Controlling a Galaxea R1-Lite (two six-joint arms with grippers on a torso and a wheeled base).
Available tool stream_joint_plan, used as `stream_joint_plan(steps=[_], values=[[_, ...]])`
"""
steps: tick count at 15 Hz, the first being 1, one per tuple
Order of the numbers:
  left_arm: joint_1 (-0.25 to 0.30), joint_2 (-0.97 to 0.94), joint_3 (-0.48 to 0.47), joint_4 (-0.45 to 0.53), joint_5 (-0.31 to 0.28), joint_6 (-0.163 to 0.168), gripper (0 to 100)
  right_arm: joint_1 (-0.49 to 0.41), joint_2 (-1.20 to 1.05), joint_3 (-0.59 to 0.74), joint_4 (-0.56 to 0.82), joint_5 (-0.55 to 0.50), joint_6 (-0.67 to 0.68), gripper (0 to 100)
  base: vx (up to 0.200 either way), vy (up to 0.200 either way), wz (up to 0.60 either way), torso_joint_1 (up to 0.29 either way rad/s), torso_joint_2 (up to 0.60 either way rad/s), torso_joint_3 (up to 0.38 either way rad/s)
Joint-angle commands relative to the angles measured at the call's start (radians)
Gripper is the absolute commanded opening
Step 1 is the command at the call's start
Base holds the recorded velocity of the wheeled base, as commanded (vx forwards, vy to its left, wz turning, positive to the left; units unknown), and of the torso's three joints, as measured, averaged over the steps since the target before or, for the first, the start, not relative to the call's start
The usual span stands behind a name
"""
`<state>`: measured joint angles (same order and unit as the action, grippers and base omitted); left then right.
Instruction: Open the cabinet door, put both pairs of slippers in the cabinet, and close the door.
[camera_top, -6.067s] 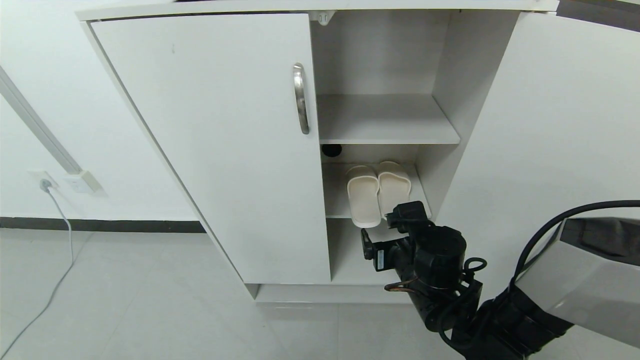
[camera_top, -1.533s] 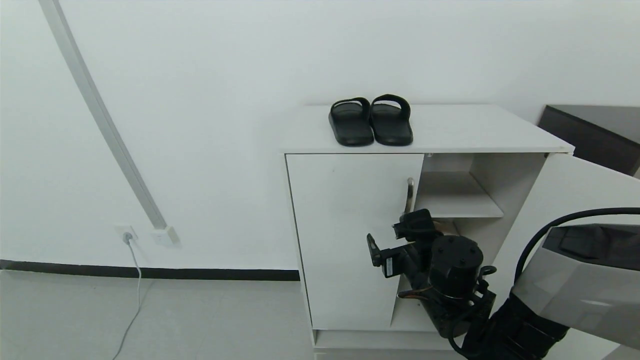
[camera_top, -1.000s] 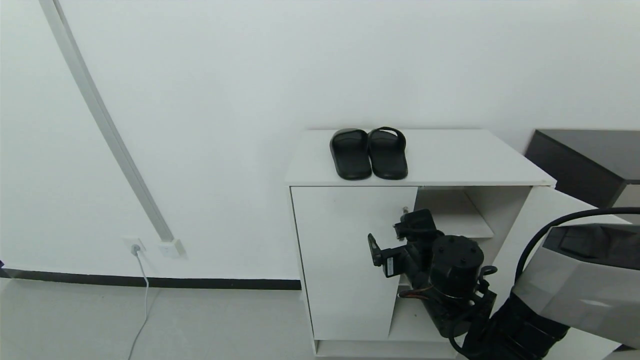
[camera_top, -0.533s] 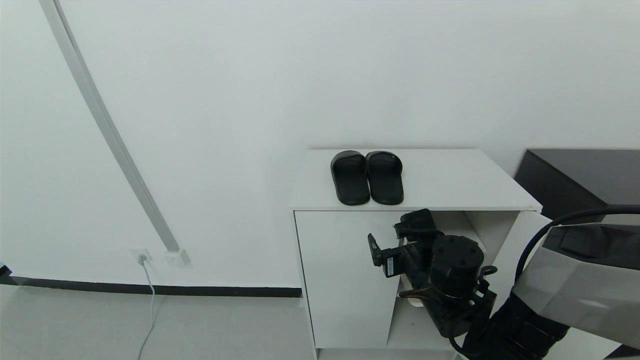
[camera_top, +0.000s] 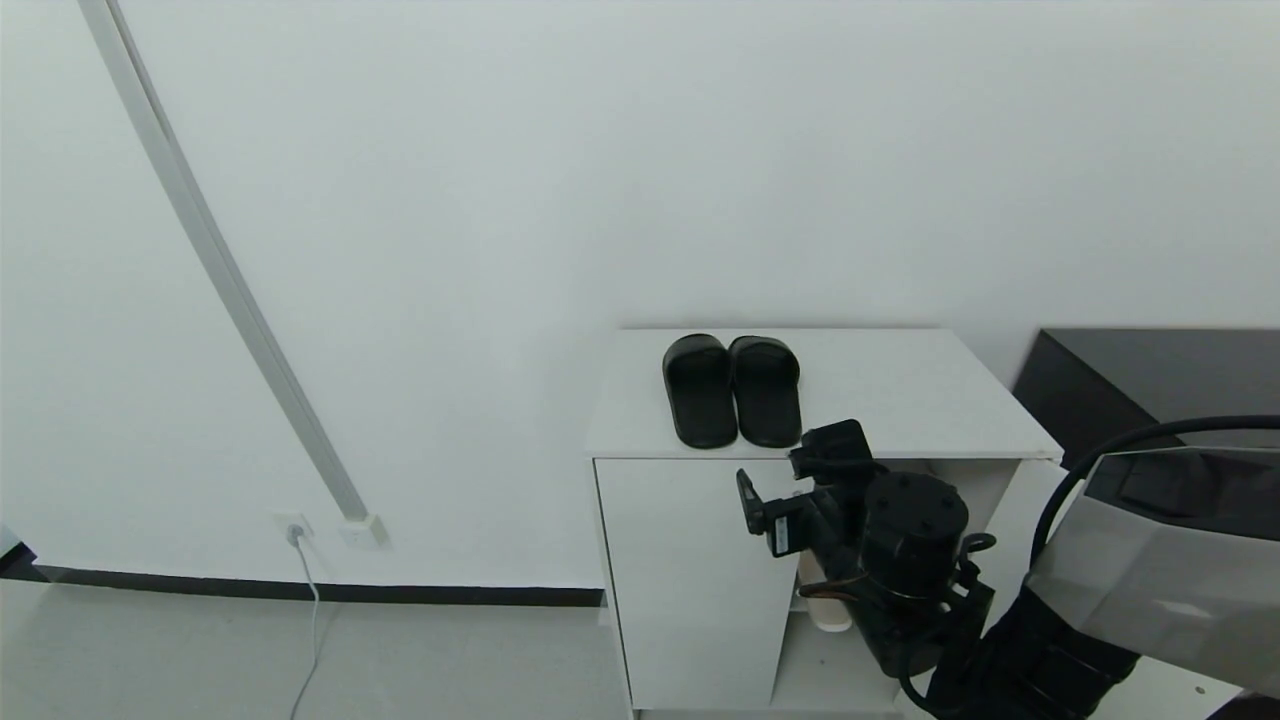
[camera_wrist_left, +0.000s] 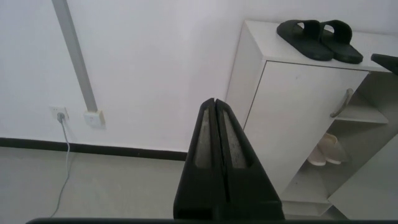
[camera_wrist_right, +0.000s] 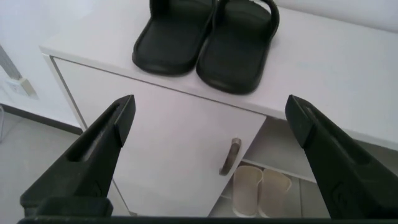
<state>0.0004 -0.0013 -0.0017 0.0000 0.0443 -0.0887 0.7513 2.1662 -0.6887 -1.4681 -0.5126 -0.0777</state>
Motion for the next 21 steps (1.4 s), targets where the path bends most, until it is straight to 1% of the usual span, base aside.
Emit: stream_joint_plan(steps=[1, 3, 5, 7, 8, 9, 10, 11, 12, 13, 15, 17, 20, 21], values=[[0.001, 0.001, 0.0, 0.0, 0.0, 0.0, 0, -0.001, 0.003, 0.014, -0.011, 0.003, -0.004, 100, 0.0, 0.0, 0.0, 0.173, -0.37, -0.193], [0.001, 0.001, 0.0, 0.0, 0.0, 0.0, 0, -0.016, 0.02, 0.017, -0.051, 0.043, -0.021, 100, 0.0, 0.0, 0.0, 0.041, -0.09, -0.049], [0.001, 0.001, 0.0, 0.0, 0.0, 0.0, 0, -0.035, 0.034, 0.02, -0.103, 0.051, -0.083, 100, 0.0, 0.0, 0.0, 0.0, 0.0, 0.0], [0.001, 0.001, 0.0, -0.002, 0.0, 0.0, 0, -0.038, 0.014, -0.017, -0.081, 0.051, -0.1, 100, 0.0, 0.0, 0.0, 0.0, 0.0, 0.0], [0.001, 0.001, 0.0, 0.0, 0.0, 0.0, 0, -0.04, 0.0, -0.048, -0.028, 0.051, -0.099, 100, 0.0, 0.0, 0.0, 0.0, 0.0, 0.0], [0.001, 0.001, 0.0, 0.0, 0.0, 0.0, 0, -0.044, -0.051, -0.098, 0.101, 0.051, -0.082, 100, 0.0, 0.0, 0.0, 0.0, 0.0, 0.0], [0.001, 0.001, 0.0, -0.002, 0.0, 0.0, 0, -0.044, -0.074, -0.121, 0.163, 0.051, -0.068, 100, 0.0, 0.0, 0.0, 0.0, 0.0, 0.0], [0.001, 0.001, 0.0, 0.0, 0.0, 0.0, 0, -0.041, -0.143, -0.19, 0.345, 0.046, -0.021, 100, 0.0, 0.0, 0.0, 0.0, 0.0, 0.0], [0.001, 0.001, 0.0, 0.0, 0.002, 0.0, 0, -0.04, -0.167, -0.216, 0.423, 0.043, 0.009, 100, 0.0, 0.0, 0.0, 0.0, 0.0, 0.0], [0.001, 0.001, 0.0, 0.0, 0.0, 0.001, 0, -0.035, -0.203, -0.291, 0.572, 0.042, 0.076, 100, 0.0, 0.0, 0.0, 0.0, 0.0, 0.0], [0.001, 0.001, 0.0, 0.0, 0.0, 0.001, 0, -0.029, -0.22, -0.403, 0.761, 0.034, 0.151, 100, 0.0, 0.0, 0.0, 0.0, 0.0, 0.0], [0.001, 0.001, 0.0, -0.002, 0.0, 0.001, 0, -0.016, -0.215, -0.449, 0.85, 0.012, 0.196, 100, 0.0, 0.0, 0.0, 0.0, 0.0, 0.0], [0.001, 0.001, 0.0, 0.0, 0.0, 0.0, 0, -0.006, -0.192, -0.451, 0.859, 0.009, 0.23, 100, 0.0, 0.0, 0.0, 0.0, 0.0, 0.0], [0.001, 0.001, 0.0, 0.0, 0.0, 0.001, 0, -0.006, -0.19, -0.446, 0.859, 0.009, 0.231, 100, 0.2, 0.0, 0.0, 0.012, 0.0, 0.007]])
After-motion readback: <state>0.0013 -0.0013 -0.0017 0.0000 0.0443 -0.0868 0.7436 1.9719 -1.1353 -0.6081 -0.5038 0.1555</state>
